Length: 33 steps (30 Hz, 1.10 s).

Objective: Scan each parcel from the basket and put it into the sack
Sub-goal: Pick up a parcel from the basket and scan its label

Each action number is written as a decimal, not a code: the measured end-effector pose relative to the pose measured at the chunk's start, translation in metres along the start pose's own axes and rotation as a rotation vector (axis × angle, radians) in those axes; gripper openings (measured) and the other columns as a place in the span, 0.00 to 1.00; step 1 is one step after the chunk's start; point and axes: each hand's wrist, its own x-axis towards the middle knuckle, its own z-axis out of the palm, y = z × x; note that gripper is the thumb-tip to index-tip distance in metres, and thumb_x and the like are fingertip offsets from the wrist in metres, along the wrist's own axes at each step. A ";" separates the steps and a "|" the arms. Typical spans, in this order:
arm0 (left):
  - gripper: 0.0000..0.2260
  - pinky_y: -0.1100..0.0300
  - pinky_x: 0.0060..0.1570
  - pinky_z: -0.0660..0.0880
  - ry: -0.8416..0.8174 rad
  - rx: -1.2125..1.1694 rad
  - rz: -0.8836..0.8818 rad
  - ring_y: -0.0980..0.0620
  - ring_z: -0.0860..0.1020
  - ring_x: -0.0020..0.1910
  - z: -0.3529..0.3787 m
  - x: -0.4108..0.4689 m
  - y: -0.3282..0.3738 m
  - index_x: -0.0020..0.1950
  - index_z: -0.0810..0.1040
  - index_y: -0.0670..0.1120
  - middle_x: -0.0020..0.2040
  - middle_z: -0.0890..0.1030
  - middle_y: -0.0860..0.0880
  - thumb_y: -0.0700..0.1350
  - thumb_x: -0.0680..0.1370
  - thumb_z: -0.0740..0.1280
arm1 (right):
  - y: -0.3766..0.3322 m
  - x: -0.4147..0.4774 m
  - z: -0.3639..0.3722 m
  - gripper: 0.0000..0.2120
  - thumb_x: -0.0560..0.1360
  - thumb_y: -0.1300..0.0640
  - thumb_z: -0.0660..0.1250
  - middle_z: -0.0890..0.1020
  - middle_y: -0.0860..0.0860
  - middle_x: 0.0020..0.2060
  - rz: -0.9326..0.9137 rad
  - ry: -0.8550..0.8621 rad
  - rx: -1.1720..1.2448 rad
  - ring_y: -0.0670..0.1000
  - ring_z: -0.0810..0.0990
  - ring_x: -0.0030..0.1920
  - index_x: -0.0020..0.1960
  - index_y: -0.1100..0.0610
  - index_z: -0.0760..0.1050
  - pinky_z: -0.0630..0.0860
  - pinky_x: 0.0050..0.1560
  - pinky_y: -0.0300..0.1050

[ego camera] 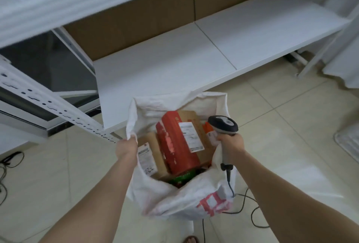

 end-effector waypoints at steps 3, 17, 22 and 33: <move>0.14 0.50 0.55 0.71 0.118 -0.104 0.111 0.36 0.76 0.55 -0.047 -0.028 0.047 0.53 0.77 0.34 0.52 0.79 0.34 0.45 0.80 0.60 | -0.054 -0.049 -0.023 0.08 0.71 0.68 0.67 0.79 0.56 0.36 -0.073 0.022 0.056 0.54 0.77 0.35 0.38 0.56 0.76 0.76 0.36 0.44; 0.12 0.54 0.47 0.69 0.130 -0.313 0.192 0.44 0.71 0.40 -0.129 -0.067 0.117 0.39 0.74 0.39 0.37 0.72 0.43 0.42 0.80 0.59 | -0.120 -0.142 -0.025 0.06 0.71 0.63 0.66 0.74 0.52 0.30 -0.099 0.163 0.043 0.51 0.72 0.31 0.37 0.57 0.73 0.72 0.34 0.46; 0.16 0.52 0.61 0.69 0.057 -0.151 -0.002 0.39 0.73 0.62 -0.118 -0.042 0.066 0.65 0.71 0.36 0.63 0.74 0.38 0.44 0.82 0.57 | -0.088 -0.131 -0.010 0.05 0.70 0.57 0.67 0.80 0.55 0.34 -0.030 0.117 -0.158 0.56 0.79 0.37 0.42 0.59 0.78 0.81 0.46 0.55; 0.21 0.47 0.68 0.61 0.009 0.102 0.047 0.38 0.65 0.68 -0.106 -0.054 0.087 0.73 0.60 0.41 0.71 0.62 0.37 0.42 0.80 0.56 | -0.084 -0.125 0.002 0.14 0.67 0.49 0.68 0.82 0.54 0.42 0.046 0.113 -0.220 0.57 0.82 0.45 0.48 0.57 0.78 0.81 0.52 0.55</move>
